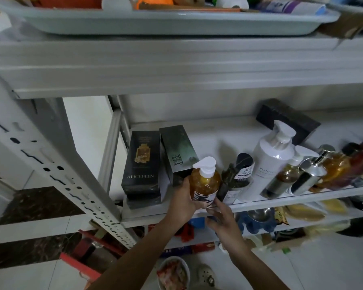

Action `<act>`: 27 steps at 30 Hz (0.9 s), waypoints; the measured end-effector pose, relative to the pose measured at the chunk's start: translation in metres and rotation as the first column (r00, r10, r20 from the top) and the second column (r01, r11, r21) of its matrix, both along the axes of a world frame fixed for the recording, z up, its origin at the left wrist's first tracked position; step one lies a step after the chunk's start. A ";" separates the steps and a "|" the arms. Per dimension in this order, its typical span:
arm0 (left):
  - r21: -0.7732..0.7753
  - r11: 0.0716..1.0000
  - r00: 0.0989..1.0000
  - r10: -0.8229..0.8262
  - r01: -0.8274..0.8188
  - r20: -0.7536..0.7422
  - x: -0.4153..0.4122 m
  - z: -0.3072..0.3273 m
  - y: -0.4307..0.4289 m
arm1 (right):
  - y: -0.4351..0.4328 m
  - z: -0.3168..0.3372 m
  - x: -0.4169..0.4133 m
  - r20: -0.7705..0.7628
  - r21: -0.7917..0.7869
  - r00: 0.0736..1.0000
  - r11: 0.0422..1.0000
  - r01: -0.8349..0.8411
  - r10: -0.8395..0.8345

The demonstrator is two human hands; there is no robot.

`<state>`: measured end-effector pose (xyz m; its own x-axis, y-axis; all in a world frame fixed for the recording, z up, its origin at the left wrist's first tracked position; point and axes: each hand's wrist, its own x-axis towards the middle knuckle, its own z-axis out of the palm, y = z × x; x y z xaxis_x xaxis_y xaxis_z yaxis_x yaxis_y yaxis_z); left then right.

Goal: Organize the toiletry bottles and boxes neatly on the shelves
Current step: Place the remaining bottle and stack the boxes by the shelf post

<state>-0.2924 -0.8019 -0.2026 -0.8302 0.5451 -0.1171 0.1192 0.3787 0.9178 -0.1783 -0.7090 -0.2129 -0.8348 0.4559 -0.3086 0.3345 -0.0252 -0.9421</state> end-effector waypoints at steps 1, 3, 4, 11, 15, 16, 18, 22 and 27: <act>0.002 1.000 1.000 0.000 0.000 0.002 0.000 0.000 0.001 | 0.000 -0.001 0.000 -0.006 0.005 1.000 1.000 0.002 -0.002; 0.003 1.000 1.000 -0.001 0.001 0.012 -0.002 -0.002 0.002 | 0.002 -0.001 0.002 -0.004 0.005 1.000 1.000 0.000 0.000; 0.003 1.000 1.000 -0.003 0.003 0.024 -0.002 -0.004 0.002 | 0.003 -0.002 0.002 0.002 0.003 1.000 1.000 -0.005 0.005; -0.018 1.000 1.000 -0.022 0.022 0.021 -0.004 -0.008 0.000 | 0.007 -0.007 0.005 0.035 0.005 0.998 0.999 -0.051 0.050; -0.042 0.998 0.999 -0.036 0.037 0.022 -0.005 -0.009 0.000 | 0.008 -0.006 0.007 0.046 -0.002 0.997 0.998 -0.057 0.057; -0.049 0.998 0.999 -0.038 0.039 0.021 -0.005 -0.009 0.000 | 0.008 -0.005 0.008 0.045 -0.008 0.998 0.999 -0.052 0.052; -0.056 0.997 0.999 -0.048 0.049 0.014 -0.005 -0.010 -0.001 | 0.009 -0.001 0.009 0.044 -0.021 0.998 0.998 -0.053 0.054; -0.059 0.997 0.999 -0.053 0.053 0.007 -0.005 -0.010 -0.002 | 0.011 0.003 0.010 0.056 -0.023 0.997 0.998 -0.057 0.058; -0.042 0.997 0.998 -0.059 0.059 -0.005 -0.004 -0.012 -0.004 | 0.009 0.005 0.010 0.060 -0.016 0.997 0.998 -0.055 0.056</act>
